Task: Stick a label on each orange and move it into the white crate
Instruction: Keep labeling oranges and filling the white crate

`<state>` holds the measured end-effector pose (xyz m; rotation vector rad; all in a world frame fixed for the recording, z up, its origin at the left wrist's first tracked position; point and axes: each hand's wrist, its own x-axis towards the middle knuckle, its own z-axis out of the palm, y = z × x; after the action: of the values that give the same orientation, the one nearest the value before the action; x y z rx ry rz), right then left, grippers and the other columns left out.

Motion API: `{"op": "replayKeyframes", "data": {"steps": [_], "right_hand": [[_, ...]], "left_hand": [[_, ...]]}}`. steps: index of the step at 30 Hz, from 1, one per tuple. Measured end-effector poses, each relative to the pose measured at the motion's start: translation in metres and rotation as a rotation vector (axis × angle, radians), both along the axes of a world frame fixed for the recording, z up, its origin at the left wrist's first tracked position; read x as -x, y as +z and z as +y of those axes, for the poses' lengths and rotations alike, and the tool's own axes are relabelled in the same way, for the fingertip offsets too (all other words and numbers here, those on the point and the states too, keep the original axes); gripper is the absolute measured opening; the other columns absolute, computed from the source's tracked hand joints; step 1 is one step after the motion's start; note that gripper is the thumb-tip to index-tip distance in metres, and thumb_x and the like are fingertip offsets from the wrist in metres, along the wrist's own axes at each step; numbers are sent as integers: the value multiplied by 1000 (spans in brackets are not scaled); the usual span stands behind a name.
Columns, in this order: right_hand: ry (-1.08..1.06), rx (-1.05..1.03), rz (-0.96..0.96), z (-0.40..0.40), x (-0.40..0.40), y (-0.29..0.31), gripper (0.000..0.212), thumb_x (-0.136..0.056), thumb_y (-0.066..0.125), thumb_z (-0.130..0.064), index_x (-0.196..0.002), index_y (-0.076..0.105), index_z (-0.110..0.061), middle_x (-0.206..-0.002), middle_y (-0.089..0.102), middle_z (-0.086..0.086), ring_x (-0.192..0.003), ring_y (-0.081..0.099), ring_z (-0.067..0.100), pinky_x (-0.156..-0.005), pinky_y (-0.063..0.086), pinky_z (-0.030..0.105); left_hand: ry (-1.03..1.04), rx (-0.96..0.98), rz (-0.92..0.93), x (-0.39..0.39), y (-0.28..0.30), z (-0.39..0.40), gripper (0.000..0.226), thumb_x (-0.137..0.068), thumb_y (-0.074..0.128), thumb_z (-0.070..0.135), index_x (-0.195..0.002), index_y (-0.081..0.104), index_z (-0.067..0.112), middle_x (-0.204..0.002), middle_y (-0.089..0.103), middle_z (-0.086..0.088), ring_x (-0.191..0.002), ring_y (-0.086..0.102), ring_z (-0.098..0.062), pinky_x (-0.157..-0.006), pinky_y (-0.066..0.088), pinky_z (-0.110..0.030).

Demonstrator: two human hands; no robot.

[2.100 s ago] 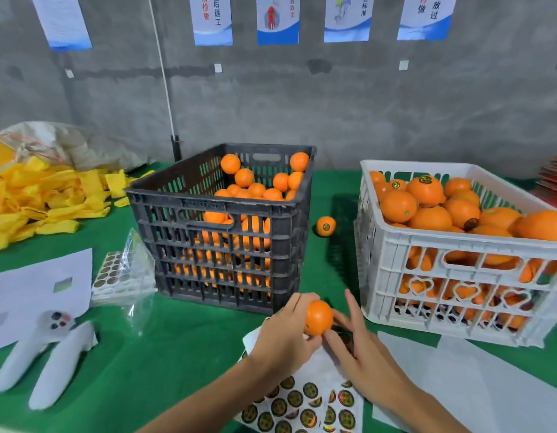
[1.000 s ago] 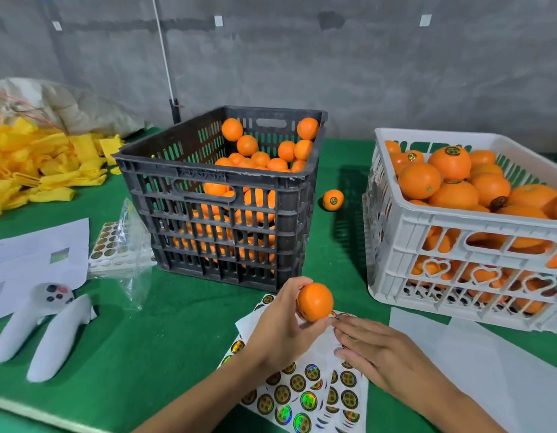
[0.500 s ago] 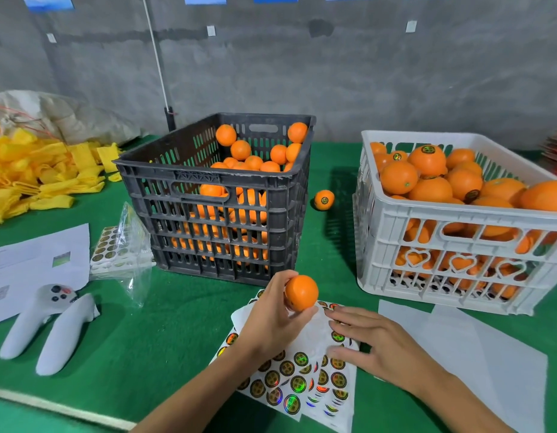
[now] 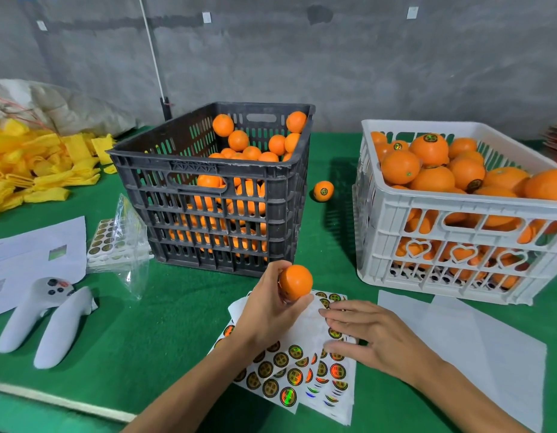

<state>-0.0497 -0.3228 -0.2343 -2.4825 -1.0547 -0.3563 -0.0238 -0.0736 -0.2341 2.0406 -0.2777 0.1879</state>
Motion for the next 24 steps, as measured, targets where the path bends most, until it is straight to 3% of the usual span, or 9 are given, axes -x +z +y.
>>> {"op": "replayKeyframes", "data": {"steps": [6,9,13,16,18,21,24], "right_hand": [[92,-44,-167,3,-3,0,34,-97,68,-41,-109,81,-13,-116,76,-9,-116,67,13,-100,55,29],[111,-28,-227,3,-4,-2,32,-98,67,-38,-106,81,-11,-113,77,-6,-114,69,13,-97,56,29],[117,9,-311,4,-6,-4,23,-97,73,-30,-103,80,-9,-114,76,-1,-108,70,14,-91,58,29],[103,5,-318,6,-6,-3,20,-97,74,-27,-105,80,-10,-116,75,-1,-107,70,15,-89,59,30],[11,-41,-140,6,-5,-1,35,-98,70,-43,-119,76,-17,-127,71,-9,-117,64,8,-97,55,33],[-303,-3,178,-3,-6,2,80,-85,50,-86,-146,54,-34,-147,47,-25,-134,38,-6,-115,34,25],[-468,-3,265,-9,-9,4,93,-74,43,-96,-143,56,-34,-135,52,-24,-124,41,-1,-104,34,19]], "left_hand": [[-105,19,37,12,0,-18,57,-79,76,65,-122,40,54,-102,61,21,-77,65,-7,-68,51,-15],[-117,56,54,13,-3,-22,59,-80,74,68,-124,40,51,-102,63,14,-77,66,-7,-71,52,-21],[-103,156,97,11,-2,-19,68,-76,77,71,-128,43,43,-108,67,8,-85,73,-15,-81,61,-42],[-84,174,116,13,-1,-19,66,-77,78,68,-127,42,43,-109,67,7,-86,73,-13,-83,62,-42],[-78,200,127,15,-2,-19,63,-81,77,63,-127,41,41,-109,67,4,-85,74,-14,-83,61,-39],[-49,305,150,15,-2,-26,56,-90,75,49,-129,39,32,-113,62,-4,-90,71,-14,-82,59,-33],[16,374,178,11,0,-41,46,-98,69,35,-128,37,24,-114,56,-7,-83,61,-9,-75,53,-25]]}}
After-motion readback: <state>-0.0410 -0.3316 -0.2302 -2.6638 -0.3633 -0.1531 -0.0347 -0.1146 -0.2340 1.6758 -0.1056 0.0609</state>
